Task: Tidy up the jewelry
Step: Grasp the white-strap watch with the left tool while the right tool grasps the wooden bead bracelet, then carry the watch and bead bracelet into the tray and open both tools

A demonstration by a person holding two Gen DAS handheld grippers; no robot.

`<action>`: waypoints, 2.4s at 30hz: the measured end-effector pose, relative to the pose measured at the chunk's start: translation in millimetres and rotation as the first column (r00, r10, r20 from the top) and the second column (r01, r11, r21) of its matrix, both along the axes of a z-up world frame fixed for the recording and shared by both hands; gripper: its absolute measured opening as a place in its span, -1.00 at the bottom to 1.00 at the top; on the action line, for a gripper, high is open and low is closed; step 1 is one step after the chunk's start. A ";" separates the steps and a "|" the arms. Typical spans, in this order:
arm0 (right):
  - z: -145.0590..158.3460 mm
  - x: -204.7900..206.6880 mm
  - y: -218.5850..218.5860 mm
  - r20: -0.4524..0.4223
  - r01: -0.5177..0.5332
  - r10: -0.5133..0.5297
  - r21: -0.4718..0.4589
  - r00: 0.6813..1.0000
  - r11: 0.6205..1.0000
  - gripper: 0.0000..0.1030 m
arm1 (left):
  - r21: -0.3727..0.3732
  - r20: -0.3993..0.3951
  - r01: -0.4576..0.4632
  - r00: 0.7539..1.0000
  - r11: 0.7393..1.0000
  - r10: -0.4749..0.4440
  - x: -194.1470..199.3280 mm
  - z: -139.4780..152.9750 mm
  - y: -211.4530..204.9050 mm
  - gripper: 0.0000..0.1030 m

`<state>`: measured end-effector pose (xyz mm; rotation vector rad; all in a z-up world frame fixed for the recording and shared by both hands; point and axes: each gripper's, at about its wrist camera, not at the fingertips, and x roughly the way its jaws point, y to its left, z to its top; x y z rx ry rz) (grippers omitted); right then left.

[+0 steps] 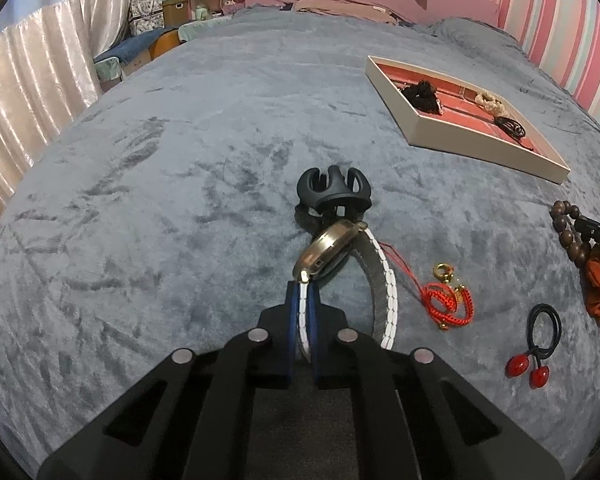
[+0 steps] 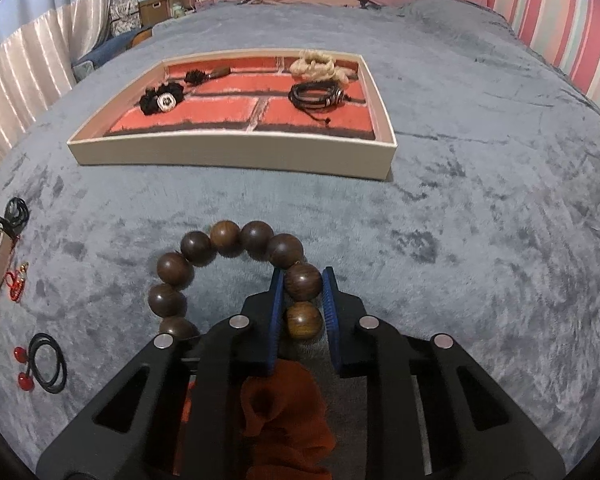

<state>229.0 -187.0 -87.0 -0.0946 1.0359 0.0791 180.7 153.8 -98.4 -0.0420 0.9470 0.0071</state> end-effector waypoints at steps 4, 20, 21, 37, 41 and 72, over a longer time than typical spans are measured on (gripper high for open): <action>9.4 -3.6 -1.9 0.030 -0.003 0.002 0.012 1.000 1.000 -0.61 | 0.005 0.019 -0.014 1.000 1.000 0.014 -3.2 4.3 -0.4 -0.89; 40.9 -4.8 0.2 0.099 -0.019 0.015 0.038 0.995 0.999 -0.61 | 0.004 0.121 0.018 0.992 1.000 -0.019 3.4 49.3 -27.9 -0.89; 43.2 -4.1 0.6 0.104 -0.018 0.014 0.039 0.994 0.999 -0.61 | 0.008 0.124 0.024 0.992 1.000 -0.024 6.6 51.4 -31.8 -0.89; 77.2 30.7 -10.2 0.146 0.015 -0.024 0.065 0.989 0.998 -0.61 | -0.064 0.146 0.096 0.985 0.993 -0.086 87.9 85.5 -89.4 -0.89; 92.6 49.2 -11.7 0.164 0.019 -0.030 0.066 0.986 0.998 -0.61 | -0.090 0.135 0.118 0.985 0.989 -0.105 122.1 96.2 -107.2 -0.89; 12.3 203.0 -10.7 0.066 0.066 -0.066 0.011 0.996 0.998 -0.61 | 0.015 -0.039 0.145 0.989 0.989 -0.144 287.4 9.2 -158.2 -0.89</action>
